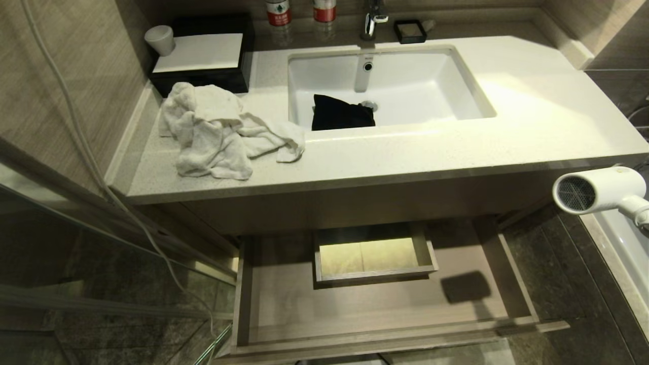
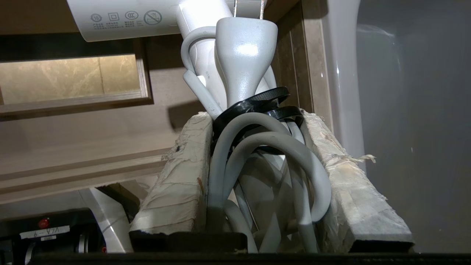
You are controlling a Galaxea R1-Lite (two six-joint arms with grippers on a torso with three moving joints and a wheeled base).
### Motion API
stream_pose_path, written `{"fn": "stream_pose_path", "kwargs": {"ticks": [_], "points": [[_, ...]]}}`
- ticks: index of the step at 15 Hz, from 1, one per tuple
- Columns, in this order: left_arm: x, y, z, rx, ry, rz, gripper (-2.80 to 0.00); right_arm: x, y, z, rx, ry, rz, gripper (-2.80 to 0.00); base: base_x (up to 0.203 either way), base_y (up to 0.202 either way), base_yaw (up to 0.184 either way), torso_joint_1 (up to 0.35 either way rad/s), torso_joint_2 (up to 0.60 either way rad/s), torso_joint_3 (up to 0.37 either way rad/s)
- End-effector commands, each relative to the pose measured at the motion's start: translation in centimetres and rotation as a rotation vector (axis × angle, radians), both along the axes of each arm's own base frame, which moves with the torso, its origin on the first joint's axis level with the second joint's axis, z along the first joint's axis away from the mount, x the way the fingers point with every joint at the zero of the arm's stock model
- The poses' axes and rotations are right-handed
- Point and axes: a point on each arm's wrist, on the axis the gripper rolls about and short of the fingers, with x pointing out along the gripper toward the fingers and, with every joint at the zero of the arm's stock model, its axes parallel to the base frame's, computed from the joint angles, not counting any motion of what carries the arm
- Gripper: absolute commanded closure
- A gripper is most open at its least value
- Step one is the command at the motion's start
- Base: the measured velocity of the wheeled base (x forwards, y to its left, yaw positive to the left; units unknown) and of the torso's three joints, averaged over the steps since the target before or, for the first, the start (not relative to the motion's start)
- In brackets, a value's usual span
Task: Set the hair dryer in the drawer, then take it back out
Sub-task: Put it into the drawer
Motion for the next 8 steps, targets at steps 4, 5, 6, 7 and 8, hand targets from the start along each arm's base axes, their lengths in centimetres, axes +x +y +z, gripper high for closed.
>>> {"fn": "stream_pose_path", "kwargs": {"ticks": [4, 5, 6, 7, 8], "points": [[0.01, 0.0, -0.05, 0.0, 0.002, 0.0, 0.0, 0.04, 0.05, -0.18, 0.001, 0.005, 0.006, 0.0, 0.0, 0.0, 0.0, -0.23, -0.04, -0.27], [0.01, 0.0, -0.04, 0.0, 0.002, 0.0, 0.0, 0.06, 0.04, -0.26, 0.003, 0.008, 0.006, 0.0, 0.0, 0.0, 0.0, -0.215, -0.07, -0.284], [0.0, 0.0, 0.0, 0.0, 0.0, 0.0, 0.0, 0.07, 0.04, -0.24, 0.004, 0.007, 0.005, 0.0, 0.0, 0.0, 0.0, -0.201, -0.09, -0.286], [0.01, 0.0, -0.05, 0.0, 0.002, 0.0, 0.0, 0.06, 0.03, -0.24, 0.003, 0.007, 0.003, 0.0, 0.0, 0.0, 0.0, -0.153, -0.08, -0.22], [0.0, 0.0, 0.0, 0.0, 0.0, 0.0, 0.0, 0.03, 0.06, -0.26, 0.005, 0.006, 0.002, 0.0, 0.0, 0.0, 0.0, -0.08, -0.04, -0.13]]}}
